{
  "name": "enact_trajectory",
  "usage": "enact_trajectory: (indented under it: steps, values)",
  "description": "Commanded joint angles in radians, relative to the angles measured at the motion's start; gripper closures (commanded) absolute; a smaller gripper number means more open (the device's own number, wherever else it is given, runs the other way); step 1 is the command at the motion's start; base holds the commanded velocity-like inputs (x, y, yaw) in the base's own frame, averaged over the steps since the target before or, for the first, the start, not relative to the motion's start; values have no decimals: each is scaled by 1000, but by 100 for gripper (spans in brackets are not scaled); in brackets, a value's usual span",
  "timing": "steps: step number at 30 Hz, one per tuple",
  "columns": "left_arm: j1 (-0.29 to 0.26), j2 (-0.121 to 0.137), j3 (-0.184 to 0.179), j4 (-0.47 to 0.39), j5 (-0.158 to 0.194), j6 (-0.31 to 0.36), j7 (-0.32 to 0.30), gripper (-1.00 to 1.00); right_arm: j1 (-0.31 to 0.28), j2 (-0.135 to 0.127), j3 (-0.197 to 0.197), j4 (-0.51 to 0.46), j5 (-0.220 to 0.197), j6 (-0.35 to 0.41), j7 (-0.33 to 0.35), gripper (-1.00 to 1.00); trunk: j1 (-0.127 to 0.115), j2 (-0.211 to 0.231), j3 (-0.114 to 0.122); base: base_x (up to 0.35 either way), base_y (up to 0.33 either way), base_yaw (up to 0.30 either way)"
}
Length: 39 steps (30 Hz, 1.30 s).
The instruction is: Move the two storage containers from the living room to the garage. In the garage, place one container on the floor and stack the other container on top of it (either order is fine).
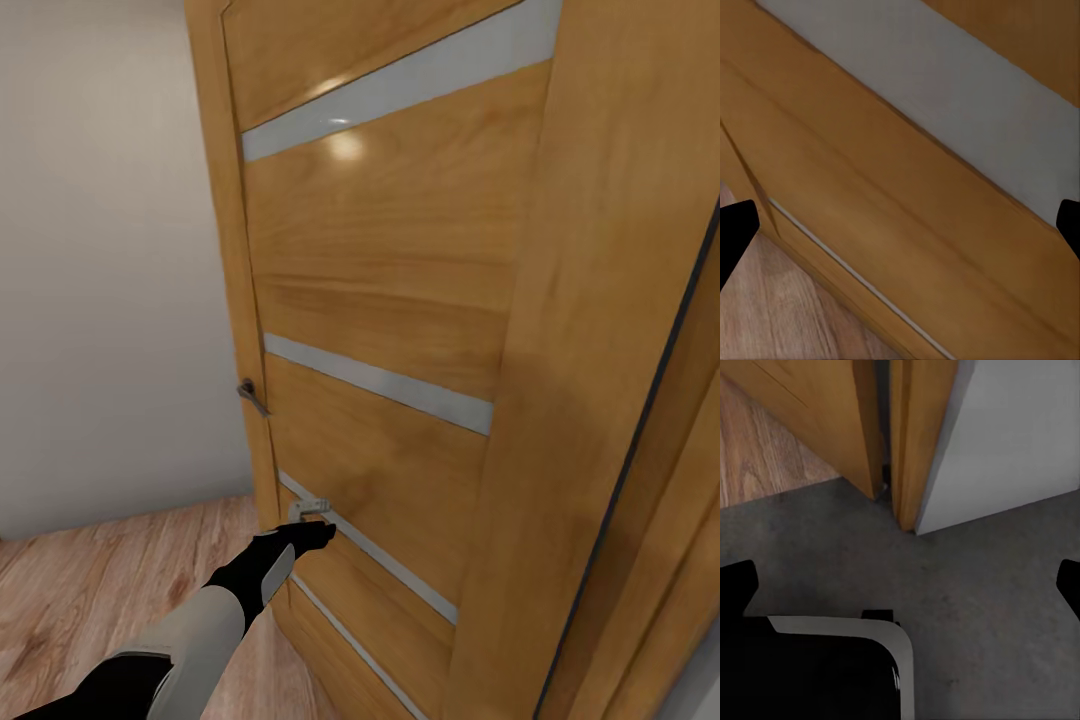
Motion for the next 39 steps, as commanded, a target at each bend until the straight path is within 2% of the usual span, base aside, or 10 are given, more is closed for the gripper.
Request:
enact_trajectory:
  steps: [1,5,8,13,33,39]
  values:
    - [-1,0,5,-4,9,6,-1,-100,0,0,1,0,-9,-2,10,-100,0,-1,-1,15,0,0]
    - [-1,0,6,-4,9,0,-1,-100,0,-2,1,0,-8,-4,11,-100,0,-1,-1,6,0,0]
    - [1,0,2,-1,8,-16,1,-100,-4,8,1,-1,-7,-4,7,-100,0,-1,-1,0,0,0]
    - [1,10,1,-1,10,-43,-1,-100,-6,-4,0,-2,-4,-1,17,-100,0,-1,-1,0,0,0]
    - [1,10,0,1,9,-46,-1,-100,-6,-6,1,0,-3,-1,18,-100,0,-1,-1,3,38,0]
    - [1,10,-1,1,9,-44,-1,-100,-6,-6,1,0,-3,-1,18,-100,0,-1,-1,69,180,0]
